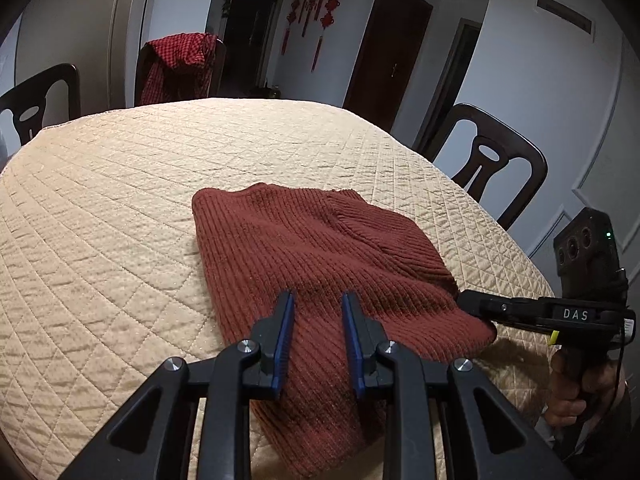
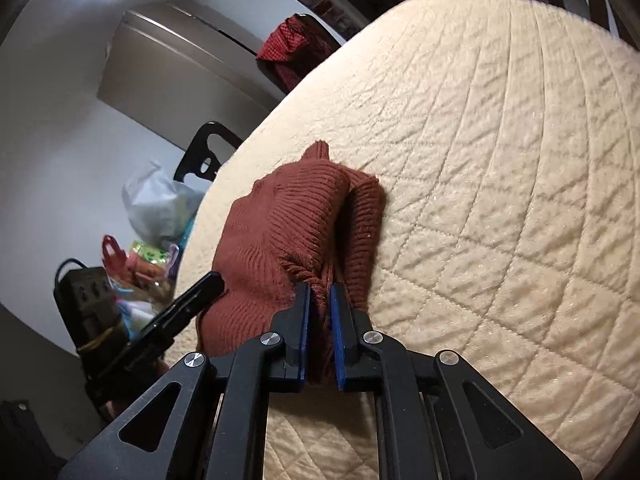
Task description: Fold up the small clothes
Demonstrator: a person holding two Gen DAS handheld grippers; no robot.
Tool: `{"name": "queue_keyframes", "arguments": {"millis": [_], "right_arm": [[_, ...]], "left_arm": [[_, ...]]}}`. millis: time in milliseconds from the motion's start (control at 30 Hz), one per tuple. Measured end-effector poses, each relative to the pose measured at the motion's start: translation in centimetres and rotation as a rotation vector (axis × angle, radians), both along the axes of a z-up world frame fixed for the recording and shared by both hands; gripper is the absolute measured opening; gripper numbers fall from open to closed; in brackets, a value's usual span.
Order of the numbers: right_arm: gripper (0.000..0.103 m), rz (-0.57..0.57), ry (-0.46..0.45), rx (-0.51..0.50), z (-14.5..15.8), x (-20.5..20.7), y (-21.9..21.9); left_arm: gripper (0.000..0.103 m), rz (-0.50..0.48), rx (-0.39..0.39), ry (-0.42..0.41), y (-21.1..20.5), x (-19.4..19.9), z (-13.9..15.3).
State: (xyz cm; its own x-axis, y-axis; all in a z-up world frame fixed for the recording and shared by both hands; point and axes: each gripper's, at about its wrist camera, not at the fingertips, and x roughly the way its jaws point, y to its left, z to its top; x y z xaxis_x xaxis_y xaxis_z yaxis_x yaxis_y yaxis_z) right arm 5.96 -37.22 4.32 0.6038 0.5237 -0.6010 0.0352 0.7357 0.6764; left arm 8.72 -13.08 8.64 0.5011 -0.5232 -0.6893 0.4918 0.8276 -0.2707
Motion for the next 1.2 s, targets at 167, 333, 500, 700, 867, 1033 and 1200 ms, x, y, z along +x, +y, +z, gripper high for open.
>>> {"name": "queue_keyframes", "arguments": {"millis": [167, 333, 500, 700, 867, 1033, 1200], "right_arm": [[0.010, 0.037, -0.004, -0.062, 0.8, -0.2, 0.6], [0.010, 0.009, -0.126, -0.169, 4.8, 0.4, 1.0], [0.010, 0.078, -0.119, -0.216, 4.5, 3.8, 3.4], [0.003, 0.060, -0.046, -0.215, 0.7, 4.3, 2.4], [0.003, 0.060, -0.049, -0.257, 1.1, 3.4, 2.9], [0.003, 0.077, -0.028, -0.264, 1.5, 3.0, 3.0], [0.006, 0.050, -0.051, -0.315, 3.3, 4.4, 2.6]], "left_arm": [[0.029, 0.047, -0.009, -0.026, 1.3, 0.9, 1.3], [0.029, 0.077, 0.028, -0.015, 0.9, 2.6, 0.6], [0.033, 0.046, 0.046, -0.007, -0.5, 2.5, -0.4], [0.038, 0.015, 0.079, -0.046, -1.1, 1.8, -1.1], [0.038, 0.025, 0.033, -0.012, 0.1, 2.9, -0.4], [0.038, 0.077, 0.040, 0.002, 0.8, 4.5, -0.5], [0.038, 0.065, 0.056, 0.018, -0.4, 5.3, -1.4]]}}
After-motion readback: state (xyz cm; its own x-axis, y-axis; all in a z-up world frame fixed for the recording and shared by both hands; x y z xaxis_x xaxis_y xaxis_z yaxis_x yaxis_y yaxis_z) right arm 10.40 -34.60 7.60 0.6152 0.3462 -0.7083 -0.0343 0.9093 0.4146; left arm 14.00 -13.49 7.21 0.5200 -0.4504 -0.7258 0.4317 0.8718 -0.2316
